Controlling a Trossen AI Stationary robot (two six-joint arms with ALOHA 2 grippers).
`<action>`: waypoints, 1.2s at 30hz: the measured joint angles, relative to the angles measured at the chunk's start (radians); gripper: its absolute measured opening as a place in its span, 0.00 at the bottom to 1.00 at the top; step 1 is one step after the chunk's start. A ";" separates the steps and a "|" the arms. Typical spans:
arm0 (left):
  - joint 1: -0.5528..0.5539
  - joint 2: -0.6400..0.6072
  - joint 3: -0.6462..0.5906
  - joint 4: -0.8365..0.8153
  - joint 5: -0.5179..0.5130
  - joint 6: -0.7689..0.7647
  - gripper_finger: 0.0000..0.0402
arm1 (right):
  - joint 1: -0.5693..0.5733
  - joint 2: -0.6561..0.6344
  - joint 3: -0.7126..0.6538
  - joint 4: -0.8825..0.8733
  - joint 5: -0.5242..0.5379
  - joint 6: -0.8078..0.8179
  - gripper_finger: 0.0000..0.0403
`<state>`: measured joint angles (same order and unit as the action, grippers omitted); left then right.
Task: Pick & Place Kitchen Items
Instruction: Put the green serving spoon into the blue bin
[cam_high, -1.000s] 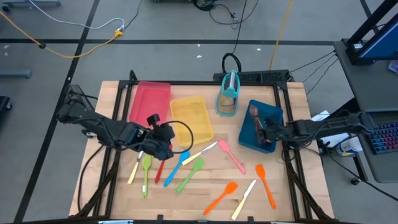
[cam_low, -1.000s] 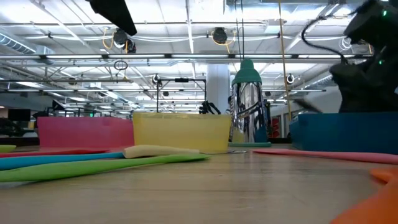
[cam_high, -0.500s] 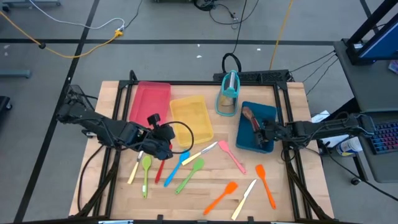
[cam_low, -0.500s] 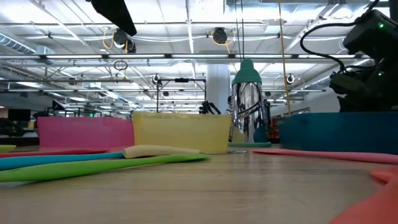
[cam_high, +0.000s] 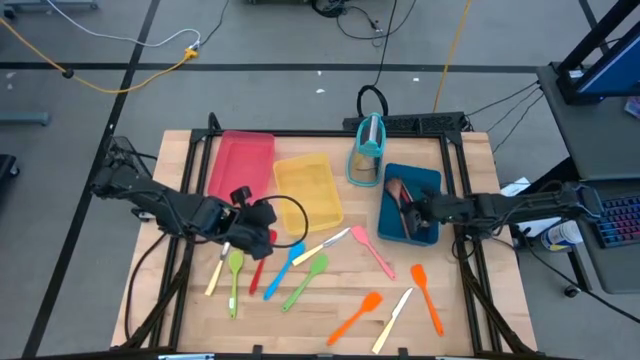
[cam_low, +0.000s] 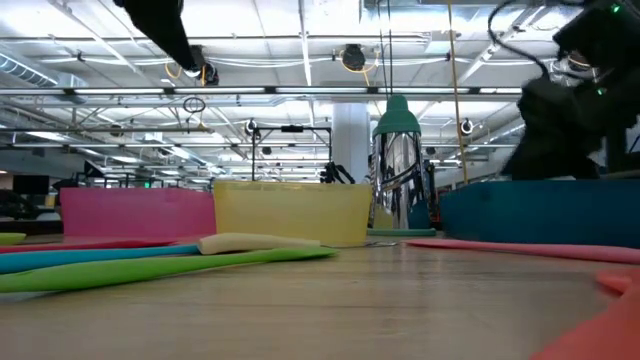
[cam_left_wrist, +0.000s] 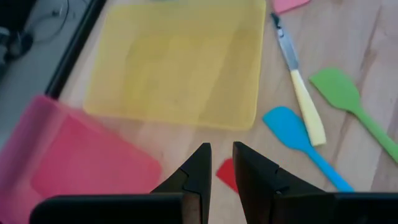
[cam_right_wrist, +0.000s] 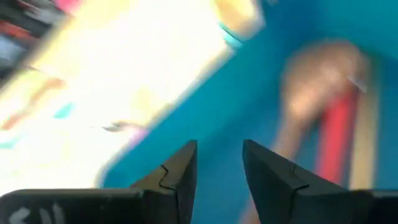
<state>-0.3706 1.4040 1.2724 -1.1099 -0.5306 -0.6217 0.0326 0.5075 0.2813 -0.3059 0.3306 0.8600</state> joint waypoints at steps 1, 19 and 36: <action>-0.006 0.000 0.000 -0.019 0.003 -0.027 0.17 | 0.000 -0.007 0.000 0.075 -0.005 -0.043 0.30; -0.343 0.001 -0.202 -0.001 0.034 -0.708 0.17 | 0.088 0.043 -0.002 0.751 -0.252 -0.726 0.41; -0.451 0.001 -0.519 0.363 0.329 -1.098 0.36 | 0.087 0.184 -0.003 0.750 -0.250 -0.689 0.49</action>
<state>-0.8211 1.4048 0.7533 -0.7468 -0.2019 -1.7199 0.1200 0.6912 0.2787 0.4446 0.0803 0.1711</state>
